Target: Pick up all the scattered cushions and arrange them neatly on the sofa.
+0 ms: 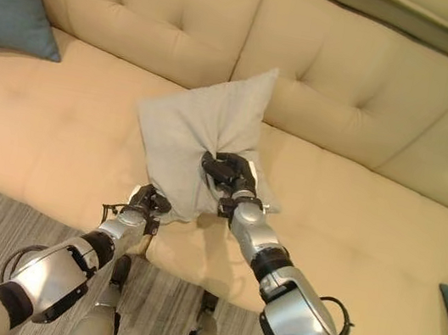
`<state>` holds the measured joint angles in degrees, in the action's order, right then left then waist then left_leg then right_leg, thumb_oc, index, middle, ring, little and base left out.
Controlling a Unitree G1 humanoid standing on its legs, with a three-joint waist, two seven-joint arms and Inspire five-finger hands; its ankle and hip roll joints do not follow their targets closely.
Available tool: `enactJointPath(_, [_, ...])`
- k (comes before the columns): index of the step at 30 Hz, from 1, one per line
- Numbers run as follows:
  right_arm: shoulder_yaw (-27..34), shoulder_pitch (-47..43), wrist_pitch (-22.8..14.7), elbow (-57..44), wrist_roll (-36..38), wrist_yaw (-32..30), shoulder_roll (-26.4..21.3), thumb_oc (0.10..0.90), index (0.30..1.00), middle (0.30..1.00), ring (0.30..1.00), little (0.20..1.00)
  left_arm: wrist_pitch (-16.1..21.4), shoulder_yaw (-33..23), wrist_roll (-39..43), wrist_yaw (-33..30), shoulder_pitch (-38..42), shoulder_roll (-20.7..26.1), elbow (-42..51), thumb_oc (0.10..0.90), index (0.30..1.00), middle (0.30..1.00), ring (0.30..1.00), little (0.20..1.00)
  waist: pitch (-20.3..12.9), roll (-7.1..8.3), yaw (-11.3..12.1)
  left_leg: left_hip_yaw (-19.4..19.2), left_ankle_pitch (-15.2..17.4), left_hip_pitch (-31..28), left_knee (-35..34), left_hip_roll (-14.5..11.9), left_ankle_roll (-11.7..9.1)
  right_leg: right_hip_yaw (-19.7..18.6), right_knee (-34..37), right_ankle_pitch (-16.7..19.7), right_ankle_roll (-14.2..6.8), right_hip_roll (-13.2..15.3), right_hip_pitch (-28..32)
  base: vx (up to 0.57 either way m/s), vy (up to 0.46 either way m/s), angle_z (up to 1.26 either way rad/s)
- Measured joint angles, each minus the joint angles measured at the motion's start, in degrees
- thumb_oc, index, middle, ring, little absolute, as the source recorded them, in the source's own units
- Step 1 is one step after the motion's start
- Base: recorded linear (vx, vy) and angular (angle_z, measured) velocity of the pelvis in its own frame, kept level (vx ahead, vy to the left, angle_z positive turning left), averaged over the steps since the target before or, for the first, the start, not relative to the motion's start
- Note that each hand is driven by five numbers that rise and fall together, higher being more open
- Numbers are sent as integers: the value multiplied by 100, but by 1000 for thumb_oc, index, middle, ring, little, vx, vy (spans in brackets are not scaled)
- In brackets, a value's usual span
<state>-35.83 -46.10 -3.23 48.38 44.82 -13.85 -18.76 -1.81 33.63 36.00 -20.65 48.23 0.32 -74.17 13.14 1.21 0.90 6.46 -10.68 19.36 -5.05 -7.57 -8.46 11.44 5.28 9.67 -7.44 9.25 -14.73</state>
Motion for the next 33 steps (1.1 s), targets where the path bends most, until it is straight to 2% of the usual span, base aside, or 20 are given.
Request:
enactJointPath(1, [-25, 1, 28, -48, 60, 0, 10, 400, 300, 300, 300, 300, -2, 3, 99, 0, -16, 0, 2, 536, 505, 505, 505, 505, 0, 1, 2, 35, -2, 0, 0, 25, -1, 43, 0, -1, -1, 18, 27, -8, -2, 15])
enactJointPath(2, [-44, 2, 62, -120, 61, 0, 7, 400, 300, 300, 300, 300, 0, 9, 275, 0, -26, 0, 2, 400, 300, 300, 300, 300, -3, 5, -2, 50, -3, 1, 0, 46, -1, 67, 0, -2, -2, 36, 41, -18, 4, 14])
enactJointPath(5, [-42, -4, 64, -239, 66, 0, 7, 400, 300, 300, 300, 300, 29, 32, 1041, -11, -176, 58, 366, 400, 300, 300, 300, 300, -6, 10, 2, 58, -10, 1, 1, 102, 10, 86, 0, -1, -3, 91, 57, -25, 6, 7])
enactJointPath(7, [26, -76, 62, -238, 69, 0, 7, 400, 300, 300, 300, 300, 192, 93, 1494, -11, -346, 123, 566, 400, 300, 300, 300, 300, -23, 40, 0, 90, -11, 12, 1, 104, 12, 106, -1, -2, -4, 90, 65, -9, 18, 6])
enactJointPath(12, [93, -384, 131, -142, 22, -6, 12, 400, 300, 300, 300, 300, 330, 95, 1629, -11, -343, 170, 589, 400, 300, 300, 300, 300, -40, 69, 4, 97, -13, 1, 1, 84, 13, 111, -2, -1, -4, 84, 88, 13, 27, 1])
enactJointPath(17, [507, -874, 221, 352, -348, -34, 187, 400, 300, 300, 300, 300, 403, -328, 1608, -12, -262, 178, 683, 400, 300, 300, 300, 300, -43, 93, 1, 102, -14, -50, 2, 90, 16, 107, -3, 1, -6, 83, 138, 32, 58, 0])
enactJointPath(18, [582, -1041, 222, 547, -360, -37, 245, 400, 300, 300, 300, 300, 417, -540, 1574, -16, -213, 193, 682, 400, 300, 300, 300, 300, -37, 121, -17, 100, -14, -83, 2, 90, 17, 106, -3, 1, -7, 83, 169, 47, 62, 1])
enactJointPath(22, [780, -1376, 221, 881, -433, -100, 326, 400, 300, 300, 300, 300, 484, -721, 1394, -43, 1, 214, 679, 400, 300, 300, 300, 300, -38, 157, -12, 99, 2, -203, 2, 116, 40, 105, -4, 1, -7, 104, 290, 18, 54, 1])
enactJointPath(27, [1060, -1925, 208, 1034, -759, -280, 383, 400, 300, 300, 300, 300, 514, -711, 739, -166, 631, 499, 628, 400, 300, 300, 300, 300, -30, 278, -20, 32, 111, -151, 224, 173, 133, 25, -5, 16, -25, 153, 298, -37, 57, -5])
enactJointPath(30, [1228, -2274, 120, 1036, -900, -303, 259, 400, 300, 300, 300, 300, 522, -685, 367, -208, 1149, 709, 579, 400, 300, 300, 300, 300, -38, 333, -33, -3, 242, 39, 495, 240, 154, -65, -6, 45, -61, 202, 198, -18, 31, -6])
enactJointPath(33, [1211, -2707, 106, 1046, -1082, -303, -147, 400, 300, 300, 300, 300, 524, -507, -173, -260, 1806, 914, 515, 400, 300, 300, 300, 300, -30, 354, -31, 5, 403, 398, 896, 301, 189, -76, -8, 108, -58, 237, 35, -44, 33, 1])
